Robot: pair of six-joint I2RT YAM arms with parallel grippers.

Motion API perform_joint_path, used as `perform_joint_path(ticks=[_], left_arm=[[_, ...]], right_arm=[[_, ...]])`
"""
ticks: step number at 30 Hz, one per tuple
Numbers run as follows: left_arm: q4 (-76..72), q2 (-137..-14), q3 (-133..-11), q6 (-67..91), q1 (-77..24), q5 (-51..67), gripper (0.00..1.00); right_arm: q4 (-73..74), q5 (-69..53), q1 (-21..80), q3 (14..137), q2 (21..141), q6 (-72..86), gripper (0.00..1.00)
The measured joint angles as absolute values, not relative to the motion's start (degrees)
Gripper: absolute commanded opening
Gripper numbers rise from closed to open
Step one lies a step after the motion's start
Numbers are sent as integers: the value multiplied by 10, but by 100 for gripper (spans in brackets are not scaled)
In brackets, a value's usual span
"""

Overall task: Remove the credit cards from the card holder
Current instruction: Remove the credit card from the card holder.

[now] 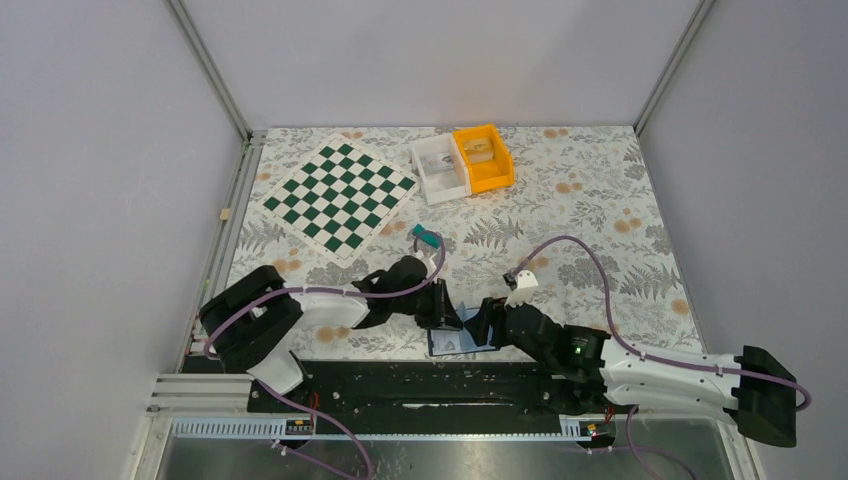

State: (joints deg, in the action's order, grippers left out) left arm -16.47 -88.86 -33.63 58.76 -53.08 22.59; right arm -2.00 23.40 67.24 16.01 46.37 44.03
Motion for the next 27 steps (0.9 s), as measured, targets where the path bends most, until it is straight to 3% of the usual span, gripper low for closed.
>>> perform_joint_path(ticks=[7,12,20,24,27], left_arm=[[-178,-929,-372,588,-540,239,17],[-181,-934,-379,588,-541,240,17],[-164,-936,-386,585,-529,236,17],[-118,-880,-383,575,-486,218,18],[-86,-818,-379,561,-449,201,21]], right_arm=[[38,233,672,167,379,446,43],[39,214,672,180,374,441,35],[-2,167,672,183,451,449,32],[-40,145,672,183,507,460,32],[-64,135,672,183,550,466,41]])
